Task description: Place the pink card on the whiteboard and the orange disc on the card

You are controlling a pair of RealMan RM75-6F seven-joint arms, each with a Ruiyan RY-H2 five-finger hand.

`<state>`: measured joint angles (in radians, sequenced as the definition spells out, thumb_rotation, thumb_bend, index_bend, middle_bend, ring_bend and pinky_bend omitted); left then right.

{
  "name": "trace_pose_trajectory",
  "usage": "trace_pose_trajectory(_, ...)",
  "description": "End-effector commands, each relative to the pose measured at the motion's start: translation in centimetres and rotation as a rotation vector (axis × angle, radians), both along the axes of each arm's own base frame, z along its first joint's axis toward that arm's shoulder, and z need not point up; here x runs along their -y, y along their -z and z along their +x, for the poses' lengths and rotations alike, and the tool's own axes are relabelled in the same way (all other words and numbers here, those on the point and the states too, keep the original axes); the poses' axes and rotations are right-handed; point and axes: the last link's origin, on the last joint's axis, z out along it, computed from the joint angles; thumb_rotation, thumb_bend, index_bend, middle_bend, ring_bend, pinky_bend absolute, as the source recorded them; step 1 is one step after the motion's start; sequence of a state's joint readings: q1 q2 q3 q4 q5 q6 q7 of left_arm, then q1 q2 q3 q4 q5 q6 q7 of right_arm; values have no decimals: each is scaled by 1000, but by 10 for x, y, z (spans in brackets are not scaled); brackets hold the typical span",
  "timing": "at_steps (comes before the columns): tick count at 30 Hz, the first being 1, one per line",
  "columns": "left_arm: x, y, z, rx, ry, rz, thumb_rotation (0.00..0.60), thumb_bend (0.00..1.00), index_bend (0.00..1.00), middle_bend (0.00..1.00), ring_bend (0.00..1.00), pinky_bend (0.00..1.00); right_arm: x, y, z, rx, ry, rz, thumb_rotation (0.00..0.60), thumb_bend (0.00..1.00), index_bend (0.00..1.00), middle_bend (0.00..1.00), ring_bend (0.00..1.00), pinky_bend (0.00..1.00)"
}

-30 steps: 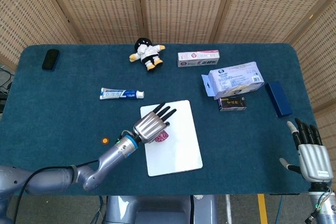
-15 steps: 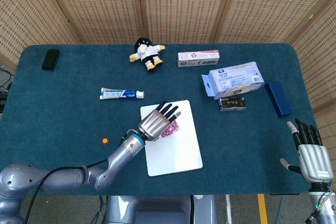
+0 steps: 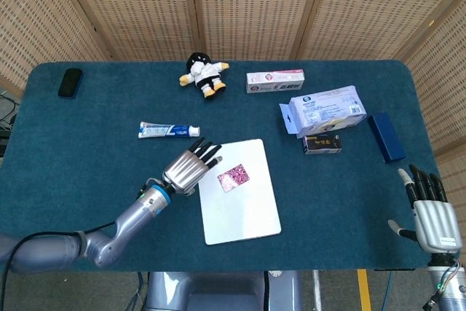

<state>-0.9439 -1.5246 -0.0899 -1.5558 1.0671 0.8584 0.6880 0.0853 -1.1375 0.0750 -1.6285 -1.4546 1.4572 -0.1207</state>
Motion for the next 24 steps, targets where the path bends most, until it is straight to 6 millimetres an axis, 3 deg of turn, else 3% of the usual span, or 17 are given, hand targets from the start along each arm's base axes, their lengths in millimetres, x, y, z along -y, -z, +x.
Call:
trace_pose_trajectory(1, 10, -25, -46, -19, -49, -17, 600, 63, 264, 0, 0, 0, 0, 0, 0, 0, -1, 0, 600, 0, 0, 0, 0, 0)
trace_pose_trajectory(9, 22, -44, -96, -43, -83, -12, 600, 177, 381, 0, 0, 0, 0, 1, 1, -2, -2, 0, 600, 0, 0, 0, 0, 0)
trace_pose_trajectory(24, 39, -45, -144, 57, -157, -24, 600, 208, 410, 0, 0, 0, 0, 1, 2, -4, -2, -2, 600, 0, 0, 0, 0, 0)
